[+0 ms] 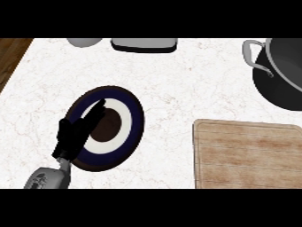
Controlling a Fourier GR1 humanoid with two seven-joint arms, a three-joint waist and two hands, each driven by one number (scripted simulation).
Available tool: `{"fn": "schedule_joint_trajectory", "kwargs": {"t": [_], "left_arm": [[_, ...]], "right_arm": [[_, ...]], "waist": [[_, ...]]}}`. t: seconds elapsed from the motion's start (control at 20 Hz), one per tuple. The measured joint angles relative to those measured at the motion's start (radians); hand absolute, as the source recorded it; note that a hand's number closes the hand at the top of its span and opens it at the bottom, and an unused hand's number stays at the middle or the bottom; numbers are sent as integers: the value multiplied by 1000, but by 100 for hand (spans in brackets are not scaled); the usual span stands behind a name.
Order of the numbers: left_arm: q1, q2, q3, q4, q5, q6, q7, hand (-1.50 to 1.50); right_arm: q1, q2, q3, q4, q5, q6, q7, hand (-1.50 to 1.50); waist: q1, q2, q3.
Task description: Pick the bell pepper from the cutting board and place it in the pot
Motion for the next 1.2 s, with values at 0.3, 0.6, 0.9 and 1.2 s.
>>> {"fn": "schedule_joint_trajectory", "kwargs": {"t": [0.3,0.6,0.9,1.2], "left_arm": [[1,-4,-6,2,-6,2,1,0],[-11,-10,-10,2,-12,5,4,0],[-24,-12,-11,4,-11,1,14,0],[-45,-17,-13,15,-14,-2,26,0]], "right_arm": [[-35,-109,5,24,23,-30,-67,150],[-84,-189,25,59,61,-90,-145,150],[-152,-240,73,106,110,-129,-199,150],[-260,-254,167,137,196,-163,-221,150]], "waist": [[6,0,0],[15,1,-2],[26,2,-6],[38,2,-10]]}}
